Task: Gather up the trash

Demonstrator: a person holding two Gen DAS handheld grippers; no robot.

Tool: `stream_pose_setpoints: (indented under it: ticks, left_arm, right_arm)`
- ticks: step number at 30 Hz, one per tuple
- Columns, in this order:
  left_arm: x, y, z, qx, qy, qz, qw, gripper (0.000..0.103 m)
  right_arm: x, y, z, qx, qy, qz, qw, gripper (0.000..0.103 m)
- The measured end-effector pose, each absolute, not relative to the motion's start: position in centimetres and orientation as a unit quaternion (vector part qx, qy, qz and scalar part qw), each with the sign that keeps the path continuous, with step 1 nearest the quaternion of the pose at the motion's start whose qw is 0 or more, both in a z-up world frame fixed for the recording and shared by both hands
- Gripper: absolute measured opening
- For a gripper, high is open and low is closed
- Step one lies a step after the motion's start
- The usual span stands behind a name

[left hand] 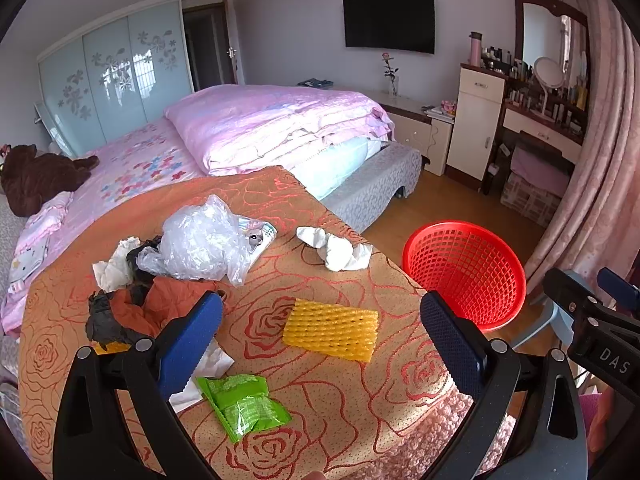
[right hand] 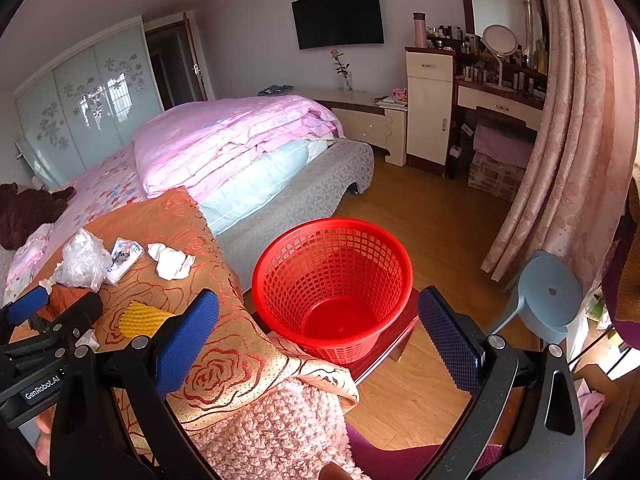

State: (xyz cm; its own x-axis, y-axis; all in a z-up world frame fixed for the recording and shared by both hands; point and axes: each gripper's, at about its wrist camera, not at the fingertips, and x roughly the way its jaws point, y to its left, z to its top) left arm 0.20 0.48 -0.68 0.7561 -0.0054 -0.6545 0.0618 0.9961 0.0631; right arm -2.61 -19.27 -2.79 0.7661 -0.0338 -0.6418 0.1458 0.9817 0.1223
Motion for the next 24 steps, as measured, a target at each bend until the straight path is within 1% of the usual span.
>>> stream_pose_setpoints:
  ticks: [24]
  left_arm:
    - [0.25,0.38,-0.99,0.039,0.353,-0.017,0.935,0.096]
  right_arm:
    - [-2.56,-19.04,-2.87,0.083,0.342,-0.048,0.935,0.097]
